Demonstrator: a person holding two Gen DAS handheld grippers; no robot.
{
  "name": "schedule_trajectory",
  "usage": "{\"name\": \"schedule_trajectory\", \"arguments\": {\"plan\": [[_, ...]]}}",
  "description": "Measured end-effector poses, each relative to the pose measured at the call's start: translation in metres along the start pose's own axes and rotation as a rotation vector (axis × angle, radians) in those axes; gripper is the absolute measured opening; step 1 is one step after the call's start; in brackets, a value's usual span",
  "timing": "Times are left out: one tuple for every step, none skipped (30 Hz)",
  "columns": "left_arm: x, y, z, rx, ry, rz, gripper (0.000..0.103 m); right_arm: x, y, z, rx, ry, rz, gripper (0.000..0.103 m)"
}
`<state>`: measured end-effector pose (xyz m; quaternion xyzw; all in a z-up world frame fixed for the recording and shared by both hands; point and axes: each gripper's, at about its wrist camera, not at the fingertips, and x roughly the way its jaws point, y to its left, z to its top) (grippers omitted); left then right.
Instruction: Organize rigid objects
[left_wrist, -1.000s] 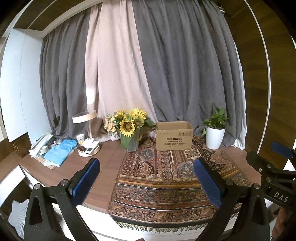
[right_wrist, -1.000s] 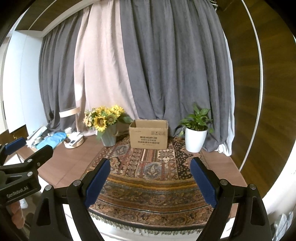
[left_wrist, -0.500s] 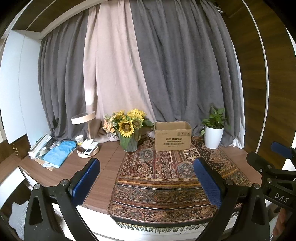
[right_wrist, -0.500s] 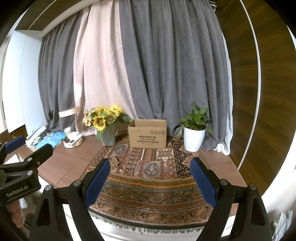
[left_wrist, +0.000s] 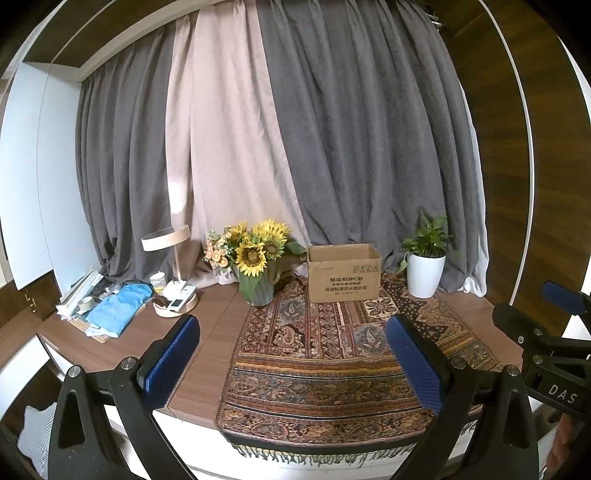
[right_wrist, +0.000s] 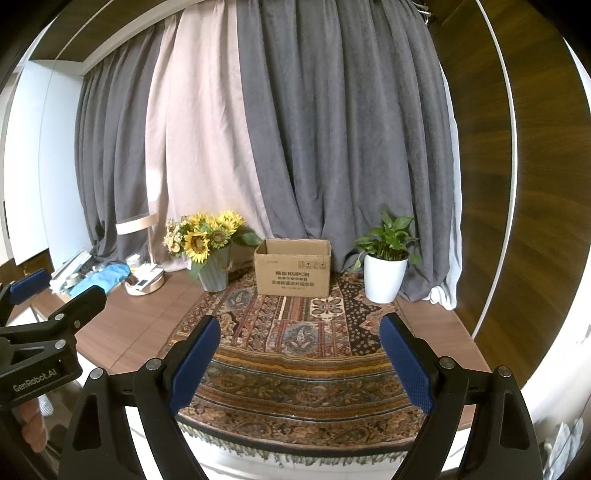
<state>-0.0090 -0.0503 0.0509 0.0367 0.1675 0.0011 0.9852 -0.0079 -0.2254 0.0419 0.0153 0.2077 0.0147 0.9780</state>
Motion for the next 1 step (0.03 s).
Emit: {"name": "schedule_trajectory", "arguments": {"plan": [[-0.0001, -0.0003, -0.0004, 0.000, -0.001, 0.001, 0.103, -0.0002, 0.0001, -0.0003, 0.000, 0.000, 0.000, 0.089]]}}
